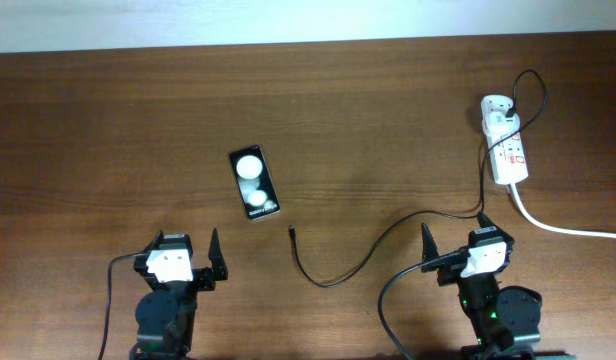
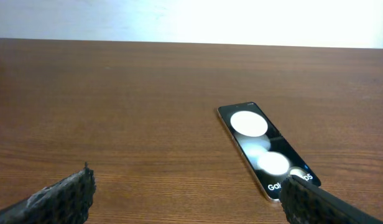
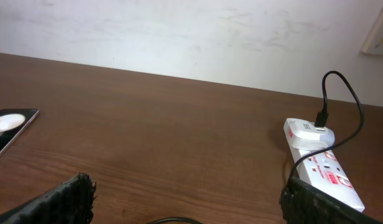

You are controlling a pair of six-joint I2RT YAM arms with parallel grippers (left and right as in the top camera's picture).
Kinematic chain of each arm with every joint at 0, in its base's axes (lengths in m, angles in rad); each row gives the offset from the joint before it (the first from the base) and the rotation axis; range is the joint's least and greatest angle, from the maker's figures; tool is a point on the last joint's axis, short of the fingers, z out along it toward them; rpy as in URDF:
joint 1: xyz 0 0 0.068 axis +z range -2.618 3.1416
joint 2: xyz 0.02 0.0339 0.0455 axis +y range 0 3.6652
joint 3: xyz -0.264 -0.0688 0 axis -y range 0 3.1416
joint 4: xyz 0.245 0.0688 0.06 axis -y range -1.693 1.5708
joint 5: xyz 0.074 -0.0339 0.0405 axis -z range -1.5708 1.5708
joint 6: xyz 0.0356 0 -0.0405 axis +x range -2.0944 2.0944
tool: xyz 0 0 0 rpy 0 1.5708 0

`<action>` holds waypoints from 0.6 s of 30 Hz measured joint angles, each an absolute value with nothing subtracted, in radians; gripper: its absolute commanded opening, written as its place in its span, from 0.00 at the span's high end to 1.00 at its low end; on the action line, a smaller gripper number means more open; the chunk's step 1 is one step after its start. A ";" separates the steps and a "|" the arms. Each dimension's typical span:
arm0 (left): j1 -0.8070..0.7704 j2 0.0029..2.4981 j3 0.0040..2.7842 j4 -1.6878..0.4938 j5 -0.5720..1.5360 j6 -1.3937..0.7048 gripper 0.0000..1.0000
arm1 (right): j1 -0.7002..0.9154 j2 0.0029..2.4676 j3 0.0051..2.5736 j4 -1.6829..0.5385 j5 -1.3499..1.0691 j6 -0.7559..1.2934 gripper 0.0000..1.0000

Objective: Plug charger to phone and switch on socket

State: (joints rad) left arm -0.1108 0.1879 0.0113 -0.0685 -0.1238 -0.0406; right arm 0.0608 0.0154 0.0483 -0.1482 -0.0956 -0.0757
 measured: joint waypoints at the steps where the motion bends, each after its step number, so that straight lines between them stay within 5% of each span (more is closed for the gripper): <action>1: -0.111 0.188 0.011 -0.066 -0.123 -0.041 0.01 | 0.061 0.015 0.048 -0.148 -0.096 -0.075 0.01; 8: -0.111 0.189 0.069 -0.130 0.076 -0.050 0.01 | 0.061 0.015 0.048 -0.148 -0.096 -0.075 0.01; 18: -0.111 0.529 0.932 -0.725 0.120 0.004 0.01 | 0.061 0.013 0.048 -0.148 -0.096 -0.075 0.01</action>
State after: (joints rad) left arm -0.1108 0.5293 0.9321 -0.7250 0.1204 0.0044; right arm 0.0608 0.0128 0.0483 -0.1478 -0.0956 -0.0750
